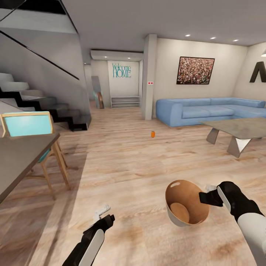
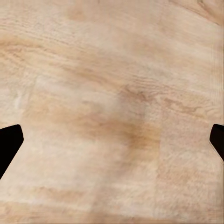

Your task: Put the three can of soda from the living room inside the tash can in the kitchen.

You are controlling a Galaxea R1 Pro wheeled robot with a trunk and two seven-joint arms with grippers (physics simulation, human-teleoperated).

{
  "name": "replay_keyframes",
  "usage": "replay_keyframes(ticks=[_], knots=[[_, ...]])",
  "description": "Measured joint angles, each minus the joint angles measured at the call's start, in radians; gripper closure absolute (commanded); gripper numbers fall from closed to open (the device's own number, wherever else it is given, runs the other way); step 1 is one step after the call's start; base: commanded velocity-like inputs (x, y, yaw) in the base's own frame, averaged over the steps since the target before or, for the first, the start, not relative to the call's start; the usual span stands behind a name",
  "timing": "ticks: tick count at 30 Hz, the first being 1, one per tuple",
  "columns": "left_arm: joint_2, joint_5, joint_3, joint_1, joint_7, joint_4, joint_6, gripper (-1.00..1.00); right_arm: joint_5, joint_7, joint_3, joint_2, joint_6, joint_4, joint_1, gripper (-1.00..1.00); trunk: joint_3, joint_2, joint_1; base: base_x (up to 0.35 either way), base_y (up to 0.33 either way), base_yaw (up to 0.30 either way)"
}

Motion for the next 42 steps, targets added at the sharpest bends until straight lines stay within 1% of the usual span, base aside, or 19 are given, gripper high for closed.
replay_keyframes(ticks=[2,4,6,8,17,19,21,22,23,24,25,28,29,33,37,39,40,41,42], knots=[[0.000,0.000,0.000,0.000,0.000,0.000,0.000,-1.00,0.000,0.000,0.001,0.000,0.016,0.000,0.000,1.00,0.000,0.000,0.000,0.343,0.000,0.000],[0.000,0.000,0.000,0.000,0.000,0.000,0.000,-1.00,0.005,0.001,-0.001,0.000,0.048,-0.003,0.000,1.00,0.000,0.000,0.000,0.343,0.000,0.000],[0.000,0.000,0.000,0.000,0.000,0.000,0.000,-1.00,0.009,0.000,-0.002,0.000,0.053,-0.018,-0.001,1.00,0.000,0.000,0.000,0.343,0.000,0.000],[0.000,0.000,0.000,0.000,0.000,0.000,0.000,-1.00,-0.001,0.001,-0.002,0.000,0.060,-0.027,0.000,1.00,0.000,0.000,0.000,0.343,0.000,0.000],[0.000,0.000,0.000,0.000,0.000,0.000,0.000,-1.00,-0.005,0.007,0.001,-0.004,0.071,-0.037,0.000,1.00,0.000,0.000,0.000,0.343,0.000,0.000],[0.000,0.000,0.000,0.000,0.000,0.000,0.000,-1.00,0.009,0.038,0.002,-0.006,0.069,-0.037,0.000,1.00,0.000,0.000,0.000,0.343,0.000,0.000],[0.000,0.000,0.000,0.000,0.000,0.000,0.000,-1.00,0.014,0.101,0.003,-0.009,0.066,-0.040,0.002,1.00,0.000,0.000,0.000,0.344,0.000,0.000],[0.000,0.000,0.000,0.000,0.000,0.000,0.000,-1.00,-0.006,0.120,0.002,-0.010,0.068,-0.042,0.004,1.00,0.000,0.000,0.000,0.343,0.000,0.000],[0.000,0.000,0.000,0.000,0.000,0.000,0.000,-1.00,-0.009,0.161,0.003,-0.012,0.065,-0.052,0.015,1.00,0.000,0.000,0.000,0.343,0.000,0.000],[0.000,0.000,0.000,0.000,0.000,0.000,0.000,-1.00,-0.019,0.178,0.003,-0.013,0.066,-0.064,0.025,1.00,0.000,0.000,0.000,0.344,0.000,0.000],[0.000,0.000,0.000,0.000,0.000,0.000,0.000,-1.00,-0.017,0.188,0.002,-0.014,0.063,-0.079,0.032,1.00,0.000,0.000,0.000,0.343,0.000,0.000],[0.000,0.000,0.000,0.000,0.000,0.000,0.000,-1.00,0.019,0.198,0.002,-0.015,0.053,-0.100,0.044,1.00,0.000,0.000,0.000,0.343,0.000,0.000],[0.000,0.000,0.000,0.000,0.000,0.000,0.000,-1.00,0.023,0.199,0.003,-0.015,0.052,-0.101,0.045,1.00,0.000,0.000,0.000,0.343,0.000,0.000],[0.000,0.000,0.000,0.000,0.000,0.000,0.000,-1.00,0.002,0.203,0.002,-0.015,0.065,-0.107,0.046,1.00,0.000,0.000,0.000,0.344,0.000,0.000],[0.000,0.000,0.000,0.000,0.000,0.000,0.000,-1.00,0.021,0.201,0.003,-0.016,0.063,-0.108,0.046,1.00,0.000,0.000,0.000,0.344,0.000,0.000],[0.000,0.000,0.000,0.000,0.000,0.000,0.000,-1.00,0.023,0.198,0.004,-0.011,0.066,-0.103,0.046,1.00,0.000,0.000,0.000,0.344,0.000,0.000],[0.000,0.000,0.000,0.000,0.000,0.000,0.000,-1.00,0.031,0.193,0.005,-0.007,0.071,-0.098,0.045,1.00,0.000,0.000,0.000,0.344,0.000,0.000],[0.000,0.000,0.000,0.000,0.001,0.000,0.000,-1.00,0.051,0.188,0.005,-0.006,0.070,-0.095,0.045,1.00,0.000,0.000,0.000,0.344,0.000,0.000],[0.000,0.000,0.000,0.000,0.001,0.000,0.000,-1.00,0.082,0.181,0.004,-0.004,0.068,-0.092,0.044,1.00,0.000,0.000,0.000,0.344,0.000,0.000]])
